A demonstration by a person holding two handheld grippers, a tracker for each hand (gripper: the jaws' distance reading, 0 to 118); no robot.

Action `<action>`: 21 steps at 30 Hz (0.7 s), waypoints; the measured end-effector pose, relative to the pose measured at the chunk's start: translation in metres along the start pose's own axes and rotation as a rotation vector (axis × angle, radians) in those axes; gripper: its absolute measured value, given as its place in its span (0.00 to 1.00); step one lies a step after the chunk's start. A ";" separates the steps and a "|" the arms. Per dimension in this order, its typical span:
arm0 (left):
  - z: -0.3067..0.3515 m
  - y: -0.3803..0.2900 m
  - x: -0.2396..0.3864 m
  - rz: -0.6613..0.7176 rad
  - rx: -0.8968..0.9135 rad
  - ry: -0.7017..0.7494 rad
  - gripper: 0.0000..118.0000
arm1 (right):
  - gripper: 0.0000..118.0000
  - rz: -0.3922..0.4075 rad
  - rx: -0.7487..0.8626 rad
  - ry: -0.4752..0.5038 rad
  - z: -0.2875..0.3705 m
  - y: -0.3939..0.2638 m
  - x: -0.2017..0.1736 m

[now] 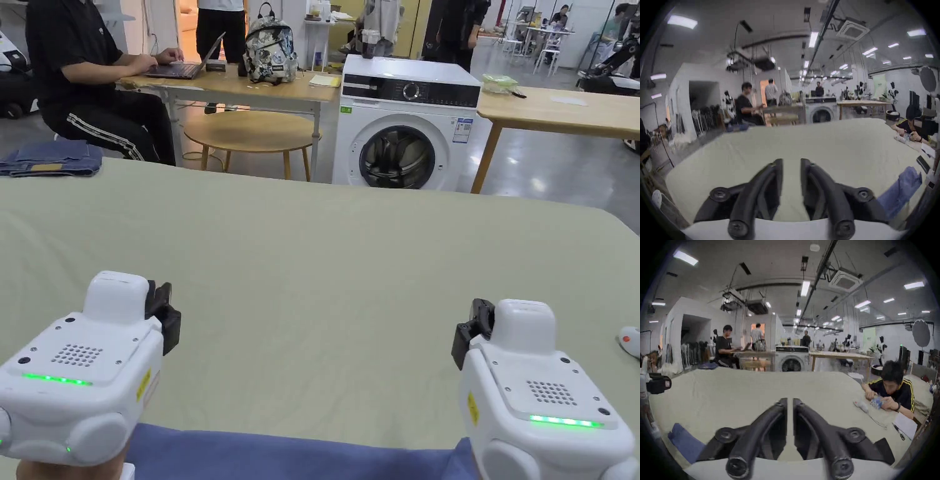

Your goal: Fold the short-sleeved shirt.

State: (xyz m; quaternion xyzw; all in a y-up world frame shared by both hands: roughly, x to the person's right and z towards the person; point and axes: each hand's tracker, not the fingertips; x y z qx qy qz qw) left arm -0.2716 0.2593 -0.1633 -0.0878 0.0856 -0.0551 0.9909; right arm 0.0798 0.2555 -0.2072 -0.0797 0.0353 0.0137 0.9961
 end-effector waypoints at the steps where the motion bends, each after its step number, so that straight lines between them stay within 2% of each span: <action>1: 0.001 0.002 0.002 0.007 -0.008 -0.006 0.04 | 0.00 -0.008 0.004 0.002 -0.003 0.002 -0.003; 3: 0.000 0.004 0.003 0.019 -0.011 -0.012 0.00 | 0.00 -0.026 0.020 0.010 -0.003 0.003 -0.009; 10: -0.003 0.006 -0.019 0.126 -0.056 -0.023 0.00 | 0.00 -0.048 0.021 0.012 -0.006 0.005 -0.016; 16: -0.011 -0.010 -0.082 0.340 -0.284 -0.176 0.00 | 0.00 -0.031 -0.002 0.011 -0.011 0.004 -0.017; 21: -0.026 -0.045 -0.143 0.448 -0.491 -0.299 0.00 | 0.00 -0.004 -0.015 0.024 -0.017 0.000 -0.019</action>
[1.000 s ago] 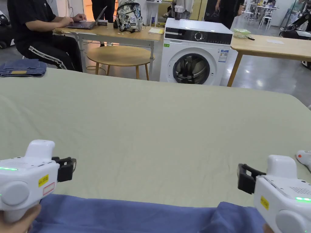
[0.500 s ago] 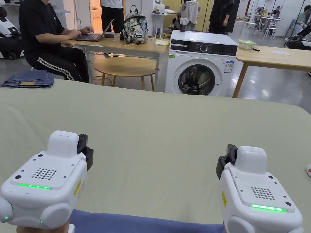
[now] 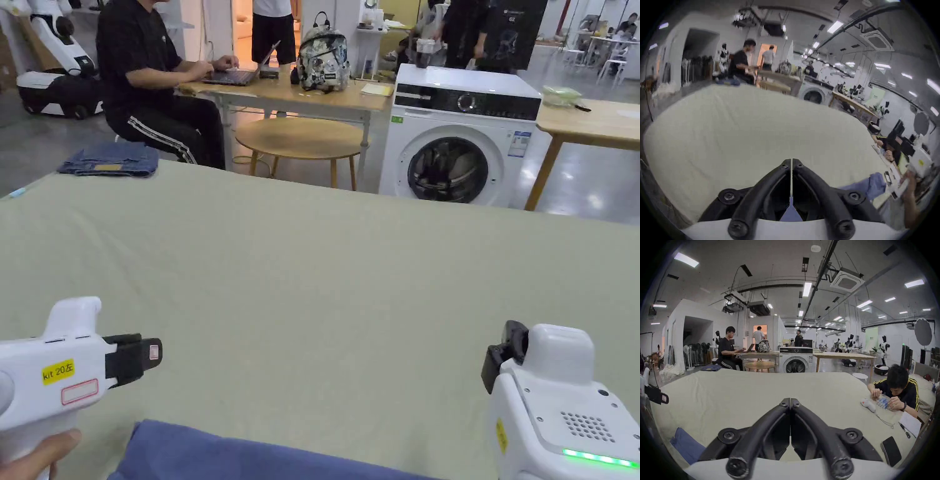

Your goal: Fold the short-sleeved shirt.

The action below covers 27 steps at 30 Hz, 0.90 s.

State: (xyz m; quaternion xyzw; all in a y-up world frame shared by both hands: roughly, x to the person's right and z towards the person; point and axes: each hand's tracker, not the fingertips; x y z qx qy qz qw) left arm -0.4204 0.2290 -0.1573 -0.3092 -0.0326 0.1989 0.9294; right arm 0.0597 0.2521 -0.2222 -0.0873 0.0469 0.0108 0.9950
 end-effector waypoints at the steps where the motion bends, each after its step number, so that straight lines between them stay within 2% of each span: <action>1: 0.000 -0.003 -0.008 0.040 -0.048 -0.028 0.00 | 0.00 0.002 -0.006 0.003 -0.002 -0.001 -0.001; 6: -0.016 -0.013 -0.071 0.153 -0.218 -0.151 0.00 | 0.00 0.009 -0.042 0.016 -0.008 -0.008 -0.004; 10: -0.024 -0.022 -0.090 0.240 -0.347 -0.218 0.00 | 0.00 0.013 -0.065 0.027 -0.011 -0.014 -0.006; 11: -0.028 -0.024 -0.097 0.269 -0.374 -0.263 0.09 | 0.00 0.011 -0.073 0.033 -0.012 -0.015 -0.006; 12: -0.031 -0.027 -0.098 0.298 -0.424 -0.300 0.25 | 0.00 0.011 -0.079 0.036 -0.012 -0.016 -0.006; 13: -0.032 -0.030 -0.096 0.299 -0.451 -0.284 0.36 | 0.00 0.011 -0.084 0.036 -0.013 -0.017 -0.007; 14: -0.036 -0.033 -0.096 0.282 -0.479 -0.264 0.40 | 0.00 0.012 -0.087 0.039 -0.013 -0.017 -0.007; 16: -0.045 -0.038 -0.098 0.256 -0.518 -0.242 0.57 | 0.00 0.015 -0.092 0.042 -0.012 -0.019 -0.008; 21: -0.062 -0.059 -0.105 0.328 -0.580 -0.260 0.56 | 0.00 0.012 -0.116 0.053 -0.014 -0.024 -0.007; 23: -0.063 -0.063 -0.103 0.356 -0.520 -0.343 0.56 | 0.00 0.013 -0.123 0.056 -0.014 -0.026 -0.007; 27: -0.075 -0.076 -0.101 0.446 -0.542 -0.441 0.55 | 0.00 0.008 -0.135 0.055 -0.016 -0.030 -0.007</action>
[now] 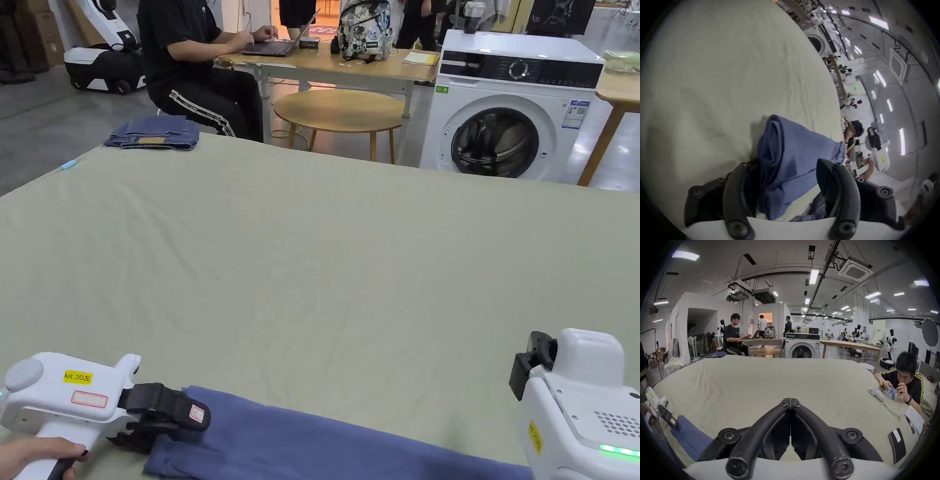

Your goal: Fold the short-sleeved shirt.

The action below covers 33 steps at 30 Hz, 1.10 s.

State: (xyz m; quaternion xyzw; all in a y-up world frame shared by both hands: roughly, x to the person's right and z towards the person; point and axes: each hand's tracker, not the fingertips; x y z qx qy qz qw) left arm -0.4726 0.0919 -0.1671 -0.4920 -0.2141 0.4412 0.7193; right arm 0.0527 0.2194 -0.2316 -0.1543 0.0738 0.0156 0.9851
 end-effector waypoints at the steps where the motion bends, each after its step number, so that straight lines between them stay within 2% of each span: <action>1: -0.003 -0.001 -0.002 0.017 0.004 -0.034 0.54 | 0.00 -0.009 -0.005 0.003 0.000 -0.001 0.000; 4: -0.013 -0.004 -0.003 0.035 0.024 -0.054 0.39 | 0.00 -0.031 -0.022 0.011 -0.002 -0.005 0.001; 5: -0.016 -0.006 -0.002 0.024 0.028 -0.031 0.39 | 0.00 -0.033 -0.025 0.012 -0.001 -0.005 0.001; 7: -0.022 -0.009 -0.002 0.012 0.020 0.015 0.13 | 0.00 -0.036 -0.033 0.013 -0.001 -0.007 0.001; 8: -0.021 -0.011 -0.001 0.009 0.032 0.020 0.10 | 0.00 -0.039 -0.037 0.015 -0.001 -0.008 0.001; 13: -0.009 -0.013 0.016 -0.026 0.081 0.046 0.05 | 0.00 -0.038 -0.042 0.011 0.000 -0.009 0.004; 20: 0.022 -0.003 0.048 -0.101 0.131 0.067 0.05 | 0.00 -0.038 -0.036 0.005 0.000 -0.006 0.010; 24: 0.056 0.004 0.064 -0.139 0.186 0.132 0.05 | 0.00 -0.039 -0.037 0.006 -0.002 -0.005 0.013; 26: 0.070 0.006 0.069 -0.122 0.193 0.147 0.05 | 0.00 -0.039 -0.035 0.009 -0.002 -0.005 0.013; 28: 0.082 0.006 0.076 -0.128 0.214 0.223 0.05 | 0.00 -0.039 -0.031 0.011 -0.003 -0.005 0.013; 30: 0.083 0.001 0.082 -0.090 0.212 0.213 0.05 | 0.00 -0.043 -0.030 0.016 -0.006 -0.005 0.013; 33: 0.071 -0.005 0.098 -0.106 0.191 0.180 0.05 | 0.00 -0.051 -0.027 0.020 -0.007 -0.005 0.012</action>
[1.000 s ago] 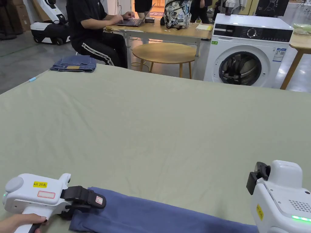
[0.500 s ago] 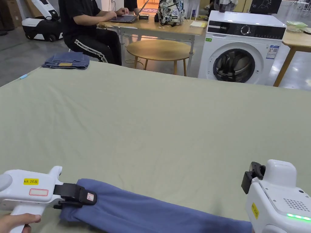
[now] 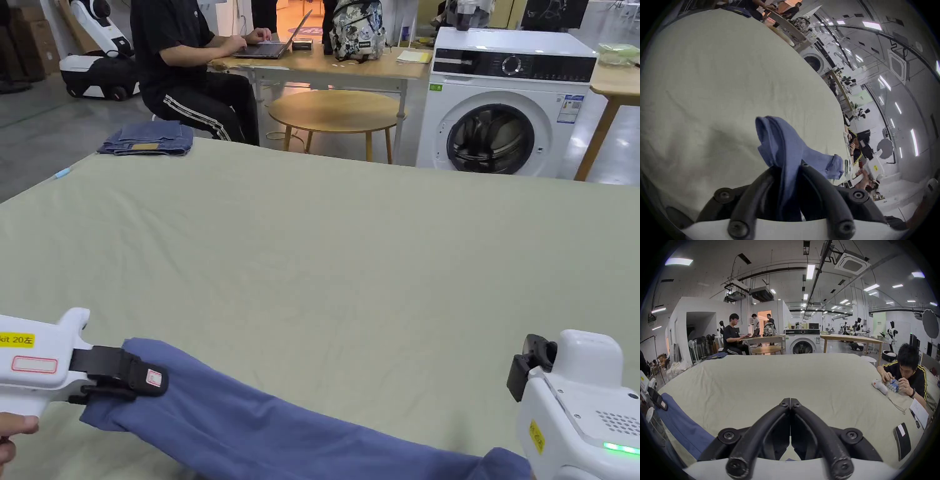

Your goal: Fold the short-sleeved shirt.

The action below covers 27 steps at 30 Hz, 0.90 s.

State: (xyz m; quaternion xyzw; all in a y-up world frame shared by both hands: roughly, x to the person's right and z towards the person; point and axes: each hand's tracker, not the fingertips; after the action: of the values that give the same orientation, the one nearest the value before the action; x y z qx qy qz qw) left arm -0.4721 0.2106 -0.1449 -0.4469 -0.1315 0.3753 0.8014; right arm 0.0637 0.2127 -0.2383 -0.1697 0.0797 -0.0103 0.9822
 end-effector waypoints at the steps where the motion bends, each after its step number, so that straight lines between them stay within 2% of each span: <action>1: -0.007 -0.003 0.005 0.010 -0.013 -0.006 0.05 | 0.00 -0.005 0.000 0.001 0.000 0.000 0.000; 9: -0.065 -0.017 0.055 0.018 -0.104 -0.175 0.05 | 0.00 -0.011 0.016 0.010 0.009 0.002 0.006; 13: -0.107 -0.025 0.085 -0.021 -0.171 -0.176 0.05 | 0.00 -0.016 0.024 0.002 0.012 0.003 0.011; 17: -0.160 -0.029 0.100 -0.045 -0.259 -0.141 0.05 | 0.00 -0.009 0.038 -0.012 0.015 0.005 0.016; 19: -0.186 -0.033 0.109 -0.090 -0.298 -0.053 0.05 | 0.00 -0.011 0.037 -0.015 0.016 0.005 0.020; 20: -0.197 -0.034 0.112 -0.084 -0.291 -0.063 0.05 | 0.00 -0.010 0.037 -0.018 0.017 0.005 0.021; 21: -0.209 -0.038 0.114 -0.113 -0.327 -0.002 0.05 | 0.00 -0.008 0.037 -0.024 0.017 0.004 0.023; 25: -0.246 -0.048 0.122 -0.110 -0.373 0.061 0.05 | 0.00 -0.011 0.026 -0.039 0.019 0.002 0.030; 27: -0.255 -0.051 0.122 -0.137 -0.387 0.106 0.08 | 0.00 -0.010 0.022 -0.046 0.020 0.001 0.033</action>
State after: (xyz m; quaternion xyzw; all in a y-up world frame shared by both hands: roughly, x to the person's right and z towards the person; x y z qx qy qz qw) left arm -0.2248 0.1247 -0.2633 -0.6014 -0.1889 0.2636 0.7301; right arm 0.0997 0.2189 -0.2251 -0.1597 0.0561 -0.0123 0.9855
